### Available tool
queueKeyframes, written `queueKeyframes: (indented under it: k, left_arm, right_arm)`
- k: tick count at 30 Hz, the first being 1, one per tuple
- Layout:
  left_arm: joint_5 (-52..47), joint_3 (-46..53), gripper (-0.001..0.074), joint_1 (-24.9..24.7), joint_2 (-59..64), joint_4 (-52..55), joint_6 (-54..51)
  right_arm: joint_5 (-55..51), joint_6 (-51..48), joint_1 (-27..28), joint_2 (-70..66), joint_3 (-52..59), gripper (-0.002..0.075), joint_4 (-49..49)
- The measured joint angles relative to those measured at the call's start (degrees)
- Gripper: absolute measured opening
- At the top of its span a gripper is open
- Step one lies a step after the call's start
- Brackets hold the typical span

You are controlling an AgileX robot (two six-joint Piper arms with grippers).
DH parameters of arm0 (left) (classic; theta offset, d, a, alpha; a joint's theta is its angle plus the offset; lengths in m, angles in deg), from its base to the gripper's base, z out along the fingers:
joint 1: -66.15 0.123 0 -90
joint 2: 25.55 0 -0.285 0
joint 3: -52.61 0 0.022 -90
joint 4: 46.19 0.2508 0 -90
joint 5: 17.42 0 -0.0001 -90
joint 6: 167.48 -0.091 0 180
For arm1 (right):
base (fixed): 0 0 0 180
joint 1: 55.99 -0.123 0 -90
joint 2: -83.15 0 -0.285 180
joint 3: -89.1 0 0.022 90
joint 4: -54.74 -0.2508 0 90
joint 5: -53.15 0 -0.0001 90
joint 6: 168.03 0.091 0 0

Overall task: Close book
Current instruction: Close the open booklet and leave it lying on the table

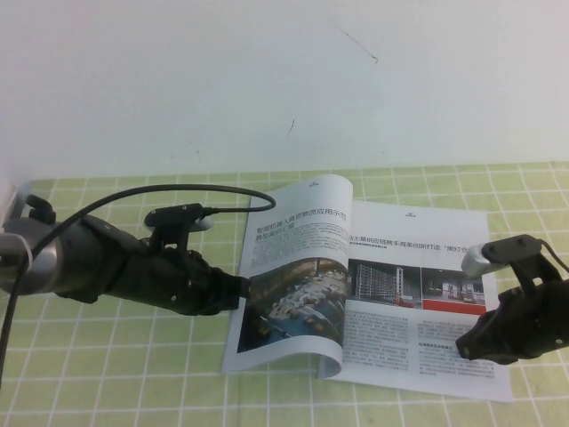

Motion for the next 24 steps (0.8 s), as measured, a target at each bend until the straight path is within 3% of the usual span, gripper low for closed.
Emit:
queueKeyframes:
  k: [12, 20, 24]
  left_arm:
    - [-10.3, -0.7, -0.0003, -6.2, 2.0, -10.8, 0.1]
    - [-12.4, -3.7, -0.0003, -11.7, 2.2, -27.5, -11.7]
    - [-10.4, -4.4, -0.0003, -14.1, 2.2, -30.6, -20.4]
  right_arm:
    - [-0.3, 0.0, 0.1, -0.1, -0.1, -0.0004, -0.1]
    - [-0.7, 0.0, 0.1, -0.2, -0.1, -0.0004, -0.2]
    - [-0.8, 0.0, 0.1, -0.3, -0.2, -0.0004, -0.2]
